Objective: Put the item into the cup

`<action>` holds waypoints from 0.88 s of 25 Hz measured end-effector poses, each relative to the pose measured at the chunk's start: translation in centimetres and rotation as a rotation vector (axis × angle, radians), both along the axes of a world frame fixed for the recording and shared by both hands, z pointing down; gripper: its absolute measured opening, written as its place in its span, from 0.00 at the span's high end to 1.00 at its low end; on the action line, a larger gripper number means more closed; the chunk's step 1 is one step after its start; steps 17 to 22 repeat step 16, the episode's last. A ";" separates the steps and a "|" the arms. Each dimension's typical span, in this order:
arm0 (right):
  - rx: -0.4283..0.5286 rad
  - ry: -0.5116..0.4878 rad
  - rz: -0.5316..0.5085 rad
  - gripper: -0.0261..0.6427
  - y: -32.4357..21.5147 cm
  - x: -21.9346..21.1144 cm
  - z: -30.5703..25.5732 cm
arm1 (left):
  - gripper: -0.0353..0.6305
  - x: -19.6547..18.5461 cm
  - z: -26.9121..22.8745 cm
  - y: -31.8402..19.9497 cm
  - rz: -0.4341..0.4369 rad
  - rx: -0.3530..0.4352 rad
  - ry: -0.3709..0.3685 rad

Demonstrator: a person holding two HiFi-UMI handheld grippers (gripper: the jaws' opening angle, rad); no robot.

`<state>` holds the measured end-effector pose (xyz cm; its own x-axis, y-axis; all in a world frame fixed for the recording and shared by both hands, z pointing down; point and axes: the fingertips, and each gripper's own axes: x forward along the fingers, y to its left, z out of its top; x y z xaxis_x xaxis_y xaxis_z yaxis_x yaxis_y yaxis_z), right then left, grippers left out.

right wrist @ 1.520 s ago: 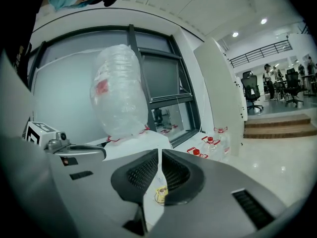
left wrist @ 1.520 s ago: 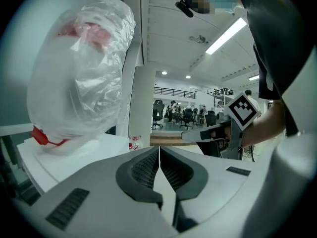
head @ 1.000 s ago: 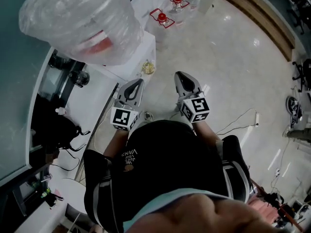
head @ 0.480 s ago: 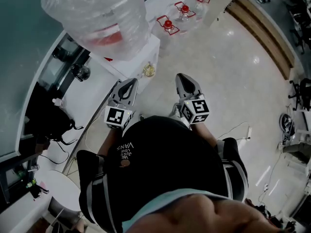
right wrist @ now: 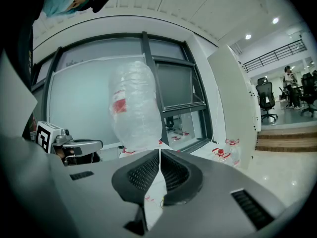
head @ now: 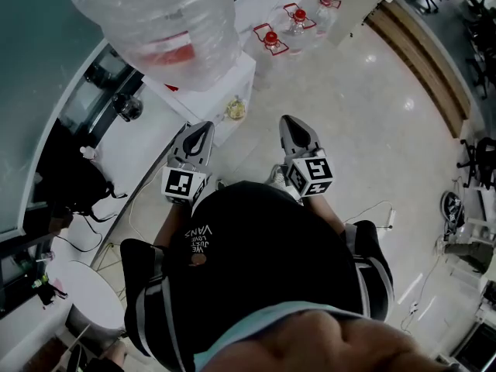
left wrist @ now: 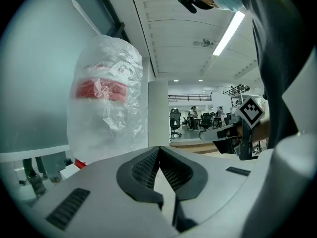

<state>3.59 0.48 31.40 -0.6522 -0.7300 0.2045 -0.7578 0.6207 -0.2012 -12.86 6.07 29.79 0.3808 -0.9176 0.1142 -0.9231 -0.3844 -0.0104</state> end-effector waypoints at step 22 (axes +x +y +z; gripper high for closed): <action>-0.013 -0.014 -0.028 0.89 -0.9 0.2 0.5 | 0.92 1.3 0.6 -0.2 -0.027 -0.018 0.000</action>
